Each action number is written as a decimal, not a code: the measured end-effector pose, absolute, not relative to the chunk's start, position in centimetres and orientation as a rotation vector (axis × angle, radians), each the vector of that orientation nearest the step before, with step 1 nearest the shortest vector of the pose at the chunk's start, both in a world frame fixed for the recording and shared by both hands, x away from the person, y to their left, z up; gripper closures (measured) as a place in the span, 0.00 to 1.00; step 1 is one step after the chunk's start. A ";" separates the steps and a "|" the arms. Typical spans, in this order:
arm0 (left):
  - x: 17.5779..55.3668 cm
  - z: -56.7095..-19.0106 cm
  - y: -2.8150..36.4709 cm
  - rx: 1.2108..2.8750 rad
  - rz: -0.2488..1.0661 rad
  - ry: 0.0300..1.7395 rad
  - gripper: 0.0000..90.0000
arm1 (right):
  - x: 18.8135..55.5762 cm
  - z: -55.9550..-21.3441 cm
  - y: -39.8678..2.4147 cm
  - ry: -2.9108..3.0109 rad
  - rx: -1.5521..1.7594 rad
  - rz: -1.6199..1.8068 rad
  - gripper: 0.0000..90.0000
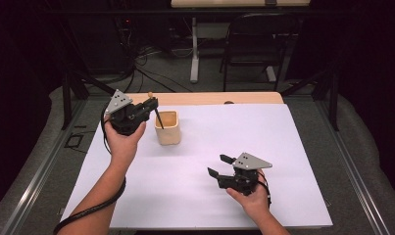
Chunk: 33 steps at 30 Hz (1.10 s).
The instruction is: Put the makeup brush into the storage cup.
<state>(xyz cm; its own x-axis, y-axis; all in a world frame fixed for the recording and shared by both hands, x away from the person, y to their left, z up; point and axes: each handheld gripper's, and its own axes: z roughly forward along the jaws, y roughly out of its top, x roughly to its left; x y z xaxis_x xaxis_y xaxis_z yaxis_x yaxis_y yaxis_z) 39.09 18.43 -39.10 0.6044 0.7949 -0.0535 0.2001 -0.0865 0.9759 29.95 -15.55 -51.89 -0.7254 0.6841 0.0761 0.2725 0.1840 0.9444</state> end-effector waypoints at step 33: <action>40.7 -38.4 18.5 1.608 0.636 0.872 0.92 | 30.4 -52.4 -15.4 2.099 0.907 1.517 0.26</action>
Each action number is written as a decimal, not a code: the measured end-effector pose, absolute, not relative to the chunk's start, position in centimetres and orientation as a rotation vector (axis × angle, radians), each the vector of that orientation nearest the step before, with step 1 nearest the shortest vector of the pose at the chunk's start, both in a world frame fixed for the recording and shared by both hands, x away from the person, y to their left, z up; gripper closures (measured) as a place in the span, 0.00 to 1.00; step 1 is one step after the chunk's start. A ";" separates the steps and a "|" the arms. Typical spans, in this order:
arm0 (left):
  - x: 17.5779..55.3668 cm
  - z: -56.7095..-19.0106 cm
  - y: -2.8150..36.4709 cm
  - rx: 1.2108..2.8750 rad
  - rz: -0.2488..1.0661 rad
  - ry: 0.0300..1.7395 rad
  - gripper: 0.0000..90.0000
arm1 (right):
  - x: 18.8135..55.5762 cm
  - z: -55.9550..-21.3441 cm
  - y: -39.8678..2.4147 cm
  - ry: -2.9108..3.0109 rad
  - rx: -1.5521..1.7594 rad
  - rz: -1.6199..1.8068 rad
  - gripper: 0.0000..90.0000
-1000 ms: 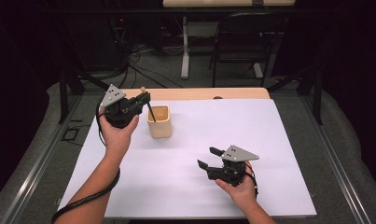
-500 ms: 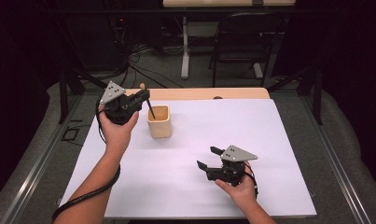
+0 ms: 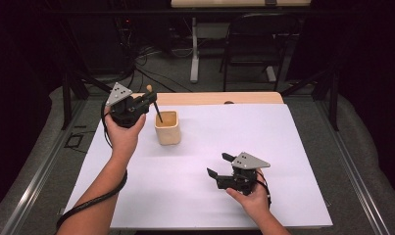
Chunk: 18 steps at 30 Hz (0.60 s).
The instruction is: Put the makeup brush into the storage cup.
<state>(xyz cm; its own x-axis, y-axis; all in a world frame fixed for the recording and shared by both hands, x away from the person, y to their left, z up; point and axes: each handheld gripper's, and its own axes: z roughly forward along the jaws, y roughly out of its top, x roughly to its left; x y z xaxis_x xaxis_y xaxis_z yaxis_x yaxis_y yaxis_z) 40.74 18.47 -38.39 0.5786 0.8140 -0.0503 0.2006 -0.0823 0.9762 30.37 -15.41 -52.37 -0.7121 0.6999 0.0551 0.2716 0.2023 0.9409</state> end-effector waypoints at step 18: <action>41.9 -38.7 18.1 1.608 0.662 0.892 0.92 | 30.5 -52.5 -15.2 2.097 0.899 1.517 0.25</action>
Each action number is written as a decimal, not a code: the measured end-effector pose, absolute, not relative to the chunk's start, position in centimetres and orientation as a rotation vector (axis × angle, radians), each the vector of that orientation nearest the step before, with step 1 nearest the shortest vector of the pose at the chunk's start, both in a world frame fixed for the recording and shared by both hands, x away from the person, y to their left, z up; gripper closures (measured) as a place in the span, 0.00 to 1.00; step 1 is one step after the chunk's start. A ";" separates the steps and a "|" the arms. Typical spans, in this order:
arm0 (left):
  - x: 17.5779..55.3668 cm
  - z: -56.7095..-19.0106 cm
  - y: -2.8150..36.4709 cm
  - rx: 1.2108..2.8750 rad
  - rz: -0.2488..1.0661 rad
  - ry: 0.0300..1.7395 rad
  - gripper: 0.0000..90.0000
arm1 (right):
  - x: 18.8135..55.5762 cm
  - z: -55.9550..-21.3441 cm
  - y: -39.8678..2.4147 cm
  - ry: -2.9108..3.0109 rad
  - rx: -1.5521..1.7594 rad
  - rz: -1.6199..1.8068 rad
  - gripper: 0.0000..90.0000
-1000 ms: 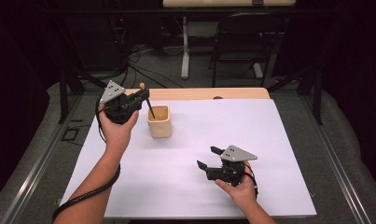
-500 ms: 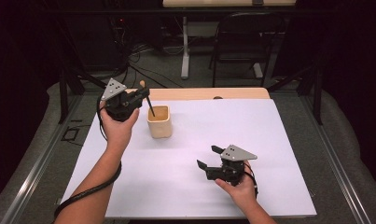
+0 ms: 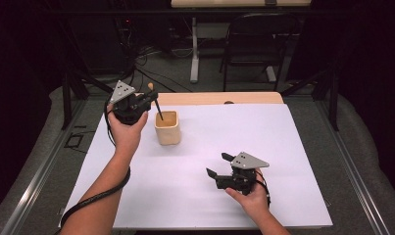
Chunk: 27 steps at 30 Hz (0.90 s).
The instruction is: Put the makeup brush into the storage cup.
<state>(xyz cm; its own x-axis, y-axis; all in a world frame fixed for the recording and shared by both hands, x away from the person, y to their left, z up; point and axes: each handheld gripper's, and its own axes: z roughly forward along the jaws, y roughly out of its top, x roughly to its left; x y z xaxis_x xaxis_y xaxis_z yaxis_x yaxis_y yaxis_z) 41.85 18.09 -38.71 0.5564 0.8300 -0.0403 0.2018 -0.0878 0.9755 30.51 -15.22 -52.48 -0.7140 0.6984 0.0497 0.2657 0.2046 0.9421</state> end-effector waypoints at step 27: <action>43.0 -40.5 18.4 1.587 0.667 0.937 0.92 | 30.7 -52.6 -14.9 2.113 0.900 1.515 0.25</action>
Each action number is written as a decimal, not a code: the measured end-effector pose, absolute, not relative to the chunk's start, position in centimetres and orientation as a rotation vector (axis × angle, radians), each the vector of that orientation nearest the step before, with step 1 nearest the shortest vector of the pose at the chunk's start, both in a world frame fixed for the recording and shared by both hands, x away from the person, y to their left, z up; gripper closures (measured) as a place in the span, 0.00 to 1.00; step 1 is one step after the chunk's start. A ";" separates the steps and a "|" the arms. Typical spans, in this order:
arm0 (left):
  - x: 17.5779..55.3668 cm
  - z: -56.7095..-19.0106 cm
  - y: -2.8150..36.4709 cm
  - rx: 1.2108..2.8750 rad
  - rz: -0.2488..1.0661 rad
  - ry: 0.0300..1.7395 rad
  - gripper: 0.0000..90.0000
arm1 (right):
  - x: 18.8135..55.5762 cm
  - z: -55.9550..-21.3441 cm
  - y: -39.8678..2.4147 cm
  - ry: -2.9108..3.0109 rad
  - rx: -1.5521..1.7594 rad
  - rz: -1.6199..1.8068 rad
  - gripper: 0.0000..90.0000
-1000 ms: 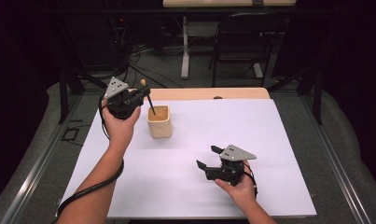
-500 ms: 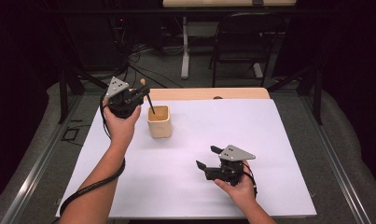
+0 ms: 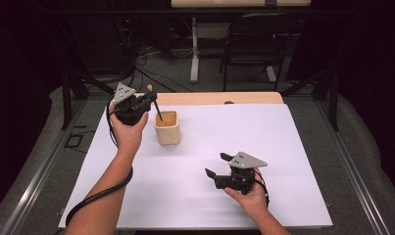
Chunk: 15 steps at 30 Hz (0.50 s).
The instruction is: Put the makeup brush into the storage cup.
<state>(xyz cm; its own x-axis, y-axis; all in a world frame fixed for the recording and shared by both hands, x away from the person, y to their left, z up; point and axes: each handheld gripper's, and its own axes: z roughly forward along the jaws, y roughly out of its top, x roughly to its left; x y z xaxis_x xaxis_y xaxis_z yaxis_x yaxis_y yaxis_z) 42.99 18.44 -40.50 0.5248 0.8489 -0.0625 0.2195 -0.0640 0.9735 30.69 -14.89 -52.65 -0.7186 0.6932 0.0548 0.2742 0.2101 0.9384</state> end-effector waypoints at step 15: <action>43.2 -41.4 18.3 1.599 0.664 0.947 0.92 | 30.8 -52.7 -14.8 2.114 0.899 1.523 0.26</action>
<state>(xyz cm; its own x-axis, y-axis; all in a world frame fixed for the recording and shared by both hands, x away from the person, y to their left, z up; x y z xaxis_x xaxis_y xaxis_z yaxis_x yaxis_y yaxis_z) 43.20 18.29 -41.42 0.5218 0.8508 -0.0621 0.2320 -0.0715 0.9701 30.77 -14.82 -52.68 -0.7219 0.6895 0.0589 0.2742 0.2069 0.9392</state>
